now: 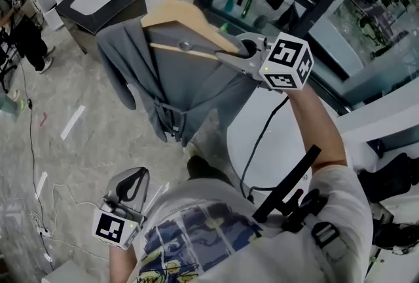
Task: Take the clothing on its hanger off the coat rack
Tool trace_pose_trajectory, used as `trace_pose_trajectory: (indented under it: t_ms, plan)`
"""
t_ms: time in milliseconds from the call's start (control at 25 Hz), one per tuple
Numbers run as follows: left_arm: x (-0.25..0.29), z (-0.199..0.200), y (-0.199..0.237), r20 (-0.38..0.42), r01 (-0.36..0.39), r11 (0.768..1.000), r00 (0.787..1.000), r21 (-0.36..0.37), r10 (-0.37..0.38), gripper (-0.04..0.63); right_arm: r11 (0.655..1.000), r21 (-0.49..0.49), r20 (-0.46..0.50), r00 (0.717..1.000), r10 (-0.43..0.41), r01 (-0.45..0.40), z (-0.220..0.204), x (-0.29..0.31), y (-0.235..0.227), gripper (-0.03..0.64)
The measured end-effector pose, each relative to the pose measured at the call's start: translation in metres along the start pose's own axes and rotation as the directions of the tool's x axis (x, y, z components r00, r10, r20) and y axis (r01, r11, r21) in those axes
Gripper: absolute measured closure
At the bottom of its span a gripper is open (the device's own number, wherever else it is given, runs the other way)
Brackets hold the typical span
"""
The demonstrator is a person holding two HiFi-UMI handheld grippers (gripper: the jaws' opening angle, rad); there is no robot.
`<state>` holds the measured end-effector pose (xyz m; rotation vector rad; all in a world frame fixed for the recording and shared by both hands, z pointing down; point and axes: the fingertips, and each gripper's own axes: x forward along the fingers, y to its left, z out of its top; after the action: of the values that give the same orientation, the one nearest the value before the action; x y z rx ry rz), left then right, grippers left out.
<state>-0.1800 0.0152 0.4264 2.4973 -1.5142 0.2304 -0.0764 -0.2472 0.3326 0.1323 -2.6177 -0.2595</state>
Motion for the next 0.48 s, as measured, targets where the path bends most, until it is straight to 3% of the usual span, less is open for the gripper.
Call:
trace_pose_trajectory:
  t_ms: [280, 480]
  plan:
    - [-0.007, -0.005, -0.014, 0.012, 0.021, 1.000, 1.000, 0.009, -0.021, 0.577, 1.000, -0.019, 0.020, 1.000, 0.018, -0.018, 0.000, -0.014, 0.058, 0.609]
    - [-0.005, -0.001, -0.016, 0.014, 0.040, 0.999, 0.999, 0.013, -0.040, 0.577, 1.000, -0.014, 0.017, 1.000, 0.016, -0.016, -0.001, -0.020, 0.075, 0.609]
